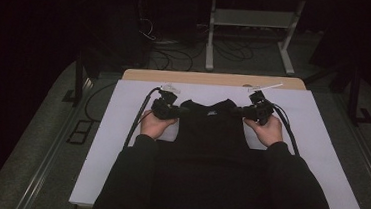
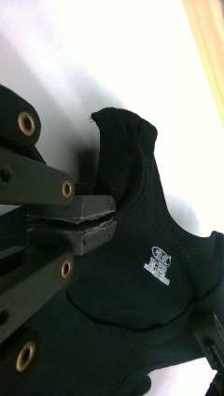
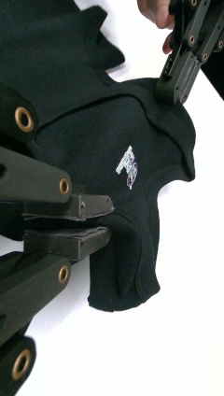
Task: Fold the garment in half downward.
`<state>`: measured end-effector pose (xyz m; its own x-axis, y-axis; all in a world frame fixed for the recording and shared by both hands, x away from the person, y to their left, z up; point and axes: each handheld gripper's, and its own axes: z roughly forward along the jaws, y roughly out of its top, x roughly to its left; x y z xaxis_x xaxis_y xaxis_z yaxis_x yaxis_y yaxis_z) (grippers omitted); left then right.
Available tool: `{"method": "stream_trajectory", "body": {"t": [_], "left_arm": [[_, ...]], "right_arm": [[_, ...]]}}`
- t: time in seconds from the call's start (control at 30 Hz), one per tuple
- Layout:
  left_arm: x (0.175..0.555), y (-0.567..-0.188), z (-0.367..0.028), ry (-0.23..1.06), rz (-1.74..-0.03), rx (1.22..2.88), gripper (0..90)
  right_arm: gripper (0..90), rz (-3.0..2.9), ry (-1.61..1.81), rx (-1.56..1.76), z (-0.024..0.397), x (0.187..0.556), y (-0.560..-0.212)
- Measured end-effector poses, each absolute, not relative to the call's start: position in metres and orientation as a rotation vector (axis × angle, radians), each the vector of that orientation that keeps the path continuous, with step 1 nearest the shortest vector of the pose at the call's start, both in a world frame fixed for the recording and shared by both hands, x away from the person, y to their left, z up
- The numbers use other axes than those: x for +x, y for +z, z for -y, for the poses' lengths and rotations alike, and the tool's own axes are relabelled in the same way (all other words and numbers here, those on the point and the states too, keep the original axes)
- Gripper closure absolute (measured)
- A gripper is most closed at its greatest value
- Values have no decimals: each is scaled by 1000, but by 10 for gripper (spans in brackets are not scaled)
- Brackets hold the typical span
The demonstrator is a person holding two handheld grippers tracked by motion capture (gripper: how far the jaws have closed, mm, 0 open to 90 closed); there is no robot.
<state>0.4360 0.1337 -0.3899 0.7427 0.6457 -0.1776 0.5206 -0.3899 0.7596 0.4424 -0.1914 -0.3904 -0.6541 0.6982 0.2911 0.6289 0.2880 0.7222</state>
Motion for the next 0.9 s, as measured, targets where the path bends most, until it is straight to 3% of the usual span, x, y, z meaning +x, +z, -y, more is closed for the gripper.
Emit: {"method": "stream_trajectory", "body": {"t": [0.6, 0.9], "left_arm": [[404, -350, -148, 224, -812, 2056, 854], [385, -352, -150, 155, -797, 2011, 854]], "right_arm": [[832, -2440, 1367, 1114, 183, 406, -347], [832, -2459, 1363, 1066, 184, 384, -344]]}}
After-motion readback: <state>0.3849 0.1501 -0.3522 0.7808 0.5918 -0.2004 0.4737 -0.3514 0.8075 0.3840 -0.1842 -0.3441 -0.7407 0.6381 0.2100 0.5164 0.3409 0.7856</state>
